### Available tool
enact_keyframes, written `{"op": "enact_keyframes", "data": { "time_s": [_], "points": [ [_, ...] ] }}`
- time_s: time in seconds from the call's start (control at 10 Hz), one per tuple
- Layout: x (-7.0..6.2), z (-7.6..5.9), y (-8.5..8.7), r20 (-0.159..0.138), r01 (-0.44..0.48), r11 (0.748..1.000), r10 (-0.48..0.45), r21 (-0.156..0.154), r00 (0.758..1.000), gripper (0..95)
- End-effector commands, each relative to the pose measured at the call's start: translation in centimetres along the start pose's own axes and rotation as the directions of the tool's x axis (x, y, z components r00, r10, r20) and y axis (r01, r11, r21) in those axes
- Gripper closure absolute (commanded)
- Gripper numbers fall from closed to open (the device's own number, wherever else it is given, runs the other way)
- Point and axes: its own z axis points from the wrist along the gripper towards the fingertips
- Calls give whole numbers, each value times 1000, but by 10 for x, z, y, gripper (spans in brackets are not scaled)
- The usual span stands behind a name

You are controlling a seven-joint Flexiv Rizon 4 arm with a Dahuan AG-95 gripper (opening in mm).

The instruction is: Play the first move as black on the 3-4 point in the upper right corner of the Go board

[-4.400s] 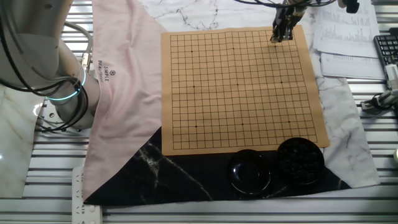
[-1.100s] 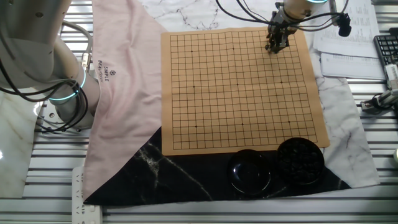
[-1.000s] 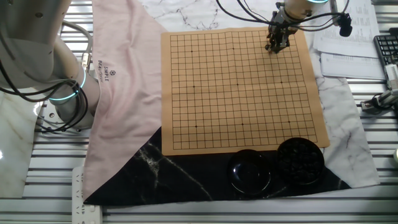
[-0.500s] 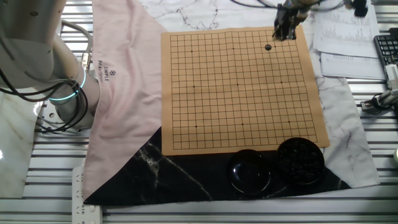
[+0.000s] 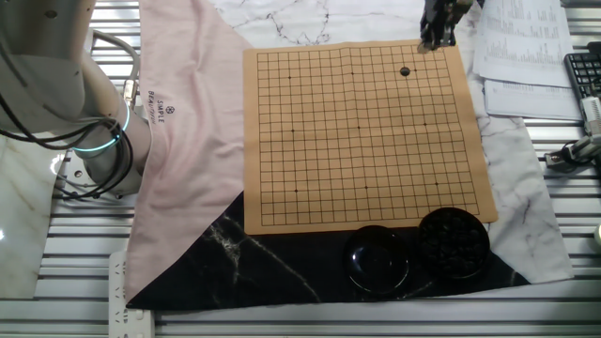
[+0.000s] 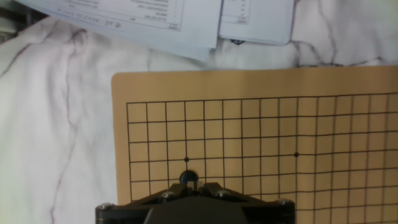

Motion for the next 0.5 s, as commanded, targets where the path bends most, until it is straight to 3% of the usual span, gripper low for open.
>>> {"op": "enact_keyframes", "data": {
  "time_s": [0.1, 0.5],
  "points": [
    [-2, -8, -1, -4, -9, 1000, 9, 10, 1000, 950],
    [-2, -10, 0, 8, -38, 999, 38, 5, 999, 950]
  ]
}}
